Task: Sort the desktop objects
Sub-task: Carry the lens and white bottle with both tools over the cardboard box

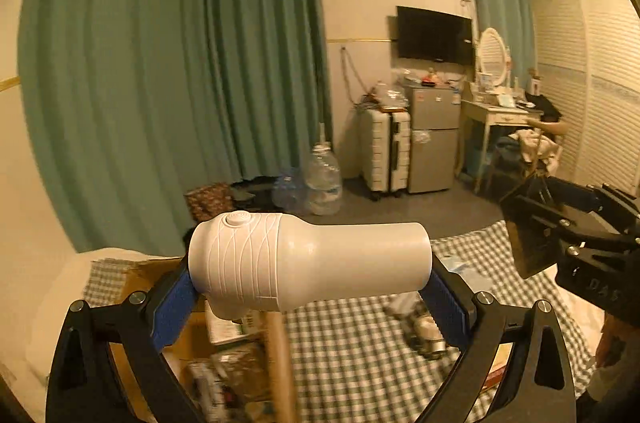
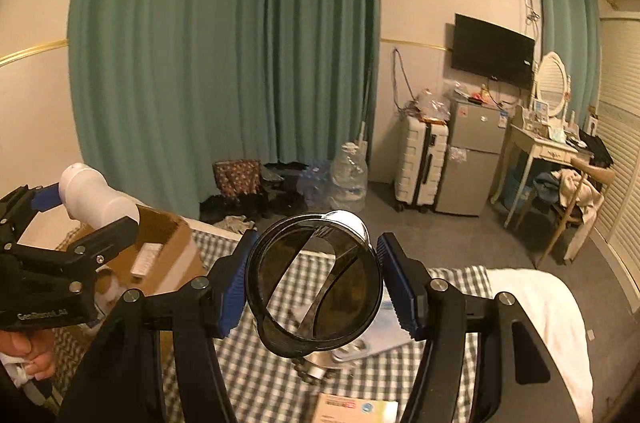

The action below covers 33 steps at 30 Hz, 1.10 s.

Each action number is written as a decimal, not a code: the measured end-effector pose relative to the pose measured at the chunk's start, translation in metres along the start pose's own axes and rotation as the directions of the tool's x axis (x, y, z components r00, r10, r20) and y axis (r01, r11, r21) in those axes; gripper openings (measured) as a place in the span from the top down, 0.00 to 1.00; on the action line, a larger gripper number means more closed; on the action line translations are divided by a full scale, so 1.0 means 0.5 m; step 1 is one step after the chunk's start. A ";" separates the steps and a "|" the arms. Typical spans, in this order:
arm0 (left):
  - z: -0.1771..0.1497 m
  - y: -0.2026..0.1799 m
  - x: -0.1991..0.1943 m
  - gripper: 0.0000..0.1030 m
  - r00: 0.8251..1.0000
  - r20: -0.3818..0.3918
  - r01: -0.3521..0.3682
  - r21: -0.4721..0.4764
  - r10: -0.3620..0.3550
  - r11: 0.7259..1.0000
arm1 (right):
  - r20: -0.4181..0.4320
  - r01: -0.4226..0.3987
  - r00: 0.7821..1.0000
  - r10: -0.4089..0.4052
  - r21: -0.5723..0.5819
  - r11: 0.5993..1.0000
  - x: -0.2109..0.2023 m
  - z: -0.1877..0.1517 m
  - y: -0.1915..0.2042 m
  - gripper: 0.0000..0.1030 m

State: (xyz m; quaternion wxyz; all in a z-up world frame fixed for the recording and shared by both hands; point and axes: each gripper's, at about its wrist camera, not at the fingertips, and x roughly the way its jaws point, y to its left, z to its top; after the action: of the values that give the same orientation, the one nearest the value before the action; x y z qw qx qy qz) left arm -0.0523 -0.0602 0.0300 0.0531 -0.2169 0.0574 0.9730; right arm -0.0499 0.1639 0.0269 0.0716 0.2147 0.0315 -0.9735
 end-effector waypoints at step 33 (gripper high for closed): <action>-0.153 0.310 0.091 0.03 0.955 -0.268 -0.179 -0.170 0.129 0.969 | -0.087 -0.329 0.944 0.320 -0.120 0.937 0.159 0.026 0.341 0.42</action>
State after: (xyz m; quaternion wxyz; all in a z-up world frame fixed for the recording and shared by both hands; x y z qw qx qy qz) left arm -0.0815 -0.2200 -0.0445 -0.0521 -0.3394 -0.0138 0.9391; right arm -0.1004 -0.0158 -0.0001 0.2441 0.2436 0.0627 -0.9366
